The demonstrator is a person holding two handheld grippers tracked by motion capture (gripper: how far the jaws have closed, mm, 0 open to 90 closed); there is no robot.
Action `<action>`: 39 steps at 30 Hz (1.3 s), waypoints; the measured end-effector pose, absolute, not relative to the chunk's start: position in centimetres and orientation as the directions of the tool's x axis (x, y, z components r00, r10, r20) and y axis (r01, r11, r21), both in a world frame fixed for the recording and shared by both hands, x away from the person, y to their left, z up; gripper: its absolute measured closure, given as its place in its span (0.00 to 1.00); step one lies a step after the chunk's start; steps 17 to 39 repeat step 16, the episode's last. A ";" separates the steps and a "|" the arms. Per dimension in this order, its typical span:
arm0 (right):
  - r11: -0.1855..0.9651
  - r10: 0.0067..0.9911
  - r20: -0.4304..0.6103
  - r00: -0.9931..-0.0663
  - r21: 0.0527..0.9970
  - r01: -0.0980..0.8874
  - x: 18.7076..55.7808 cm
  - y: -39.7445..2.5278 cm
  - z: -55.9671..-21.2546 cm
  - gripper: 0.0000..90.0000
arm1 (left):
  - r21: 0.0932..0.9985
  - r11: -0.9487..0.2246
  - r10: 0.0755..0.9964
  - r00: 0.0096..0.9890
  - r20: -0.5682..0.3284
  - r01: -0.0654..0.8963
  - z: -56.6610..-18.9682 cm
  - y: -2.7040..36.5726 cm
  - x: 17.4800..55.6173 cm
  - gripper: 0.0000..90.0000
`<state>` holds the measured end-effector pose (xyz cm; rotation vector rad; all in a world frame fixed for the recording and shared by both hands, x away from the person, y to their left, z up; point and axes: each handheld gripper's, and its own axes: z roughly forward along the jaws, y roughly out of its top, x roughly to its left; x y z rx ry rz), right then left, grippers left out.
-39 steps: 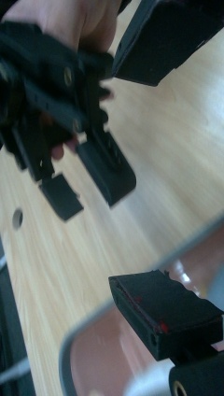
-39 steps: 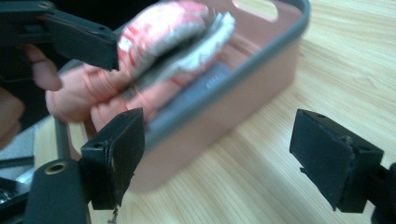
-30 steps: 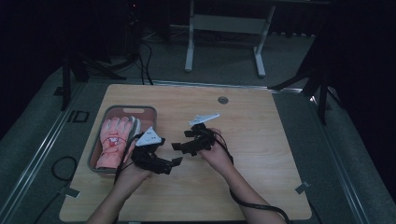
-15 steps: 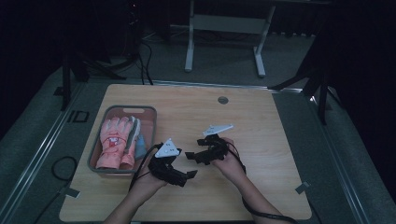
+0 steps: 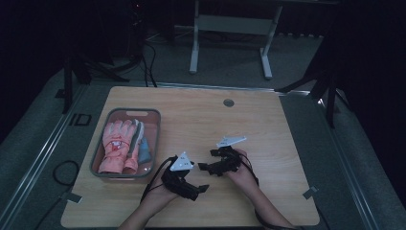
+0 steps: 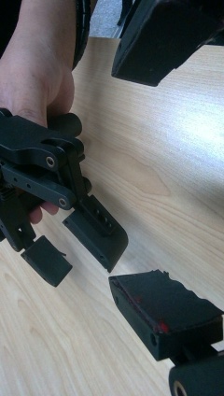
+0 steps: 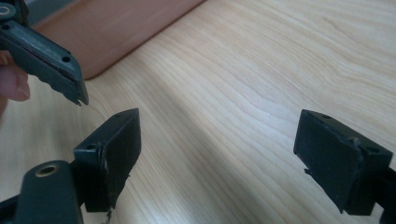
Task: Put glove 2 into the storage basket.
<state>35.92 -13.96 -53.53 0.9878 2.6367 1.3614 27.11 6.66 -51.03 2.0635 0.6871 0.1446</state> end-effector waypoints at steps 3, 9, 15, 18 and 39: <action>0.434 0.543 0.256 -0.800 0.730 0.528 35.7 -14.2 -54.0 0.16 | 0.806 -0.423 0.512 0.843 -0.163 0.413 -51.7 6.4 27.0 0.04; 0.448 0.548 0.252 -0.798 0.717 0.534 35.4 -14.8 -54.9 0.16 | 0.799 -0.427 0.505 0.845 -0.179 0.424 -52.5 6.2 26.9 0.04; 0.444 0.553 0.254 -0.794 0.716 0.539 35.3 -15.0 -55.2 0.16 | 0.796 -0.429 0.498 0.847 -0.185 0.426 -53.0 6.1 26.8 0.04; 0.445 0.553 0.253 -0.794 0.715 0.538 35.3 -15.0 -55.3 0.16 | 0.795 -0.430 0.499 0.846 -0.186 0.428 -53.0 6.1 26.9 0.04; 0.445 0.553 0.253 -0.794 0.715 0.538 35.3 -15.0 -55.3 0.16 | 0.795 -0.430 0.499 0.846 -0.186 0.428 -53.0 6.1 26.9 0.04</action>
